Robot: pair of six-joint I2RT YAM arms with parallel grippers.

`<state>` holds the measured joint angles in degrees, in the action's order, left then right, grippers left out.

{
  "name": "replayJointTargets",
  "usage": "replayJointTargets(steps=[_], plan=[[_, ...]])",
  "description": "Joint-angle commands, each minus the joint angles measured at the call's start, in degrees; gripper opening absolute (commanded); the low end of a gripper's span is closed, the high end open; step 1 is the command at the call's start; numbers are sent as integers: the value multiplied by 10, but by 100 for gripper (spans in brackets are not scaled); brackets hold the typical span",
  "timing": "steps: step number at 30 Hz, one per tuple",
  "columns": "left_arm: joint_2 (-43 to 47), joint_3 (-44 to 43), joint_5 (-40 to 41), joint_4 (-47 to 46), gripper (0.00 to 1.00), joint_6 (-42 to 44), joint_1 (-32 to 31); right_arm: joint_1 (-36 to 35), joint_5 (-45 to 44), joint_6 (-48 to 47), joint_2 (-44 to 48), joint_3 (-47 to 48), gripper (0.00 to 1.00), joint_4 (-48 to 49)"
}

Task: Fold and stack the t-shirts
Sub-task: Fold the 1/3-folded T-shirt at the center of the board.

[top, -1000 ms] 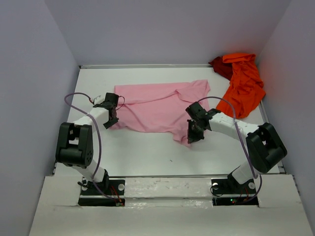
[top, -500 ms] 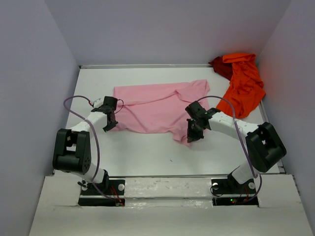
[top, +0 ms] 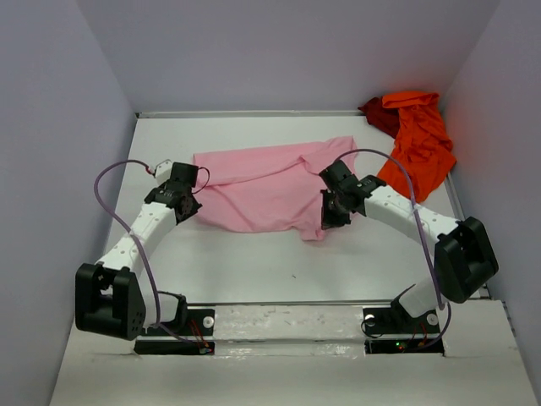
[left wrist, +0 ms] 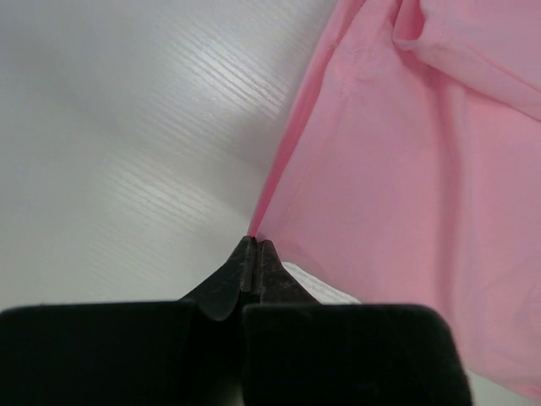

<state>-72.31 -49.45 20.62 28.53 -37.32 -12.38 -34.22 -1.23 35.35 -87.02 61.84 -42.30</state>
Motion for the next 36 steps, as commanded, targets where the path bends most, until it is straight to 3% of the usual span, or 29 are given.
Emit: replayJointTargets(steps=[1, 19, 28, 36], plan=[[22, -49, 16, 51, 0, 4, 0, -4, -41, -13, 22, 49, 0, -19], [-6, -176, 82, 60, 0, 41, -1, 31, -233, -34, -2, 216, 0, -50], [-20, -186, 91, 57, 0, 43, -7, 58, -269, -60, -47, 258, 0, -12], [-79, -255, 98, 42, 0, 42, -2, 86, -279, -77, -141, 367, 0, -1]])
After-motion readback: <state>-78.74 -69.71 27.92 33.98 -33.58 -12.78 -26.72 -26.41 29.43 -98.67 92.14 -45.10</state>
